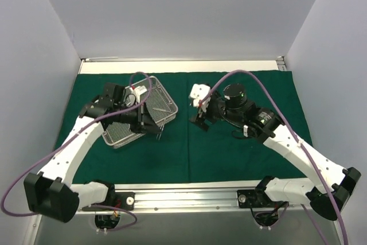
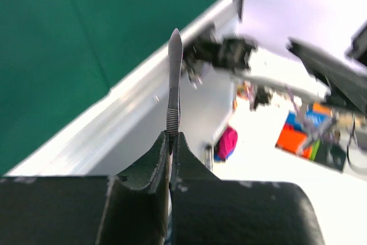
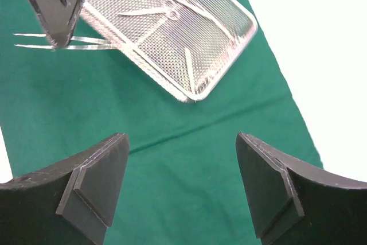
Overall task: Open and lay out the surgical kit
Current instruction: Place the medical item in the surgical kit.
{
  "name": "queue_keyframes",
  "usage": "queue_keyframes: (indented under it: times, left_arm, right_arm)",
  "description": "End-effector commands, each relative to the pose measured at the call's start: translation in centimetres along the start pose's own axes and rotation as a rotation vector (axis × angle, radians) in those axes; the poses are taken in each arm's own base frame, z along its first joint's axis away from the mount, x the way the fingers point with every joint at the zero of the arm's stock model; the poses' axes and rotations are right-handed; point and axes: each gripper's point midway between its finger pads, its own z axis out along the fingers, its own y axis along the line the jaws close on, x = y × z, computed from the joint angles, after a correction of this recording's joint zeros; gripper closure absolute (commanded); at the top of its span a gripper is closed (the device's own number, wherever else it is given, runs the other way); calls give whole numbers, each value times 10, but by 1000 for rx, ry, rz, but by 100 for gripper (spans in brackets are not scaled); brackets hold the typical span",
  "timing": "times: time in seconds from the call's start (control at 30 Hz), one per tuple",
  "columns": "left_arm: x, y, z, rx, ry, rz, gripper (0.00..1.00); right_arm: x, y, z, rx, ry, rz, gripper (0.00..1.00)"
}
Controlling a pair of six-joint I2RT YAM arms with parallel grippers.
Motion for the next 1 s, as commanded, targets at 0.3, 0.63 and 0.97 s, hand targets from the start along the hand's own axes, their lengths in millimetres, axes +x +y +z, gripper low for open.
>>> queue_keyframes:
  times: [0.3,0.63,0.97]
  left_arm:
    - [79,-23,-8,106,156,47,98]
    - [90,-30,-2,153,210,47,98]
    - [93,-27,-1,139,224,43,98]
  right_arm:
    - [-21,78,12,-344,-2,-515,30]
    - [-30,117,24,-476,13,-651,43]
    - [-15,149,30,-587,36,-677,51]
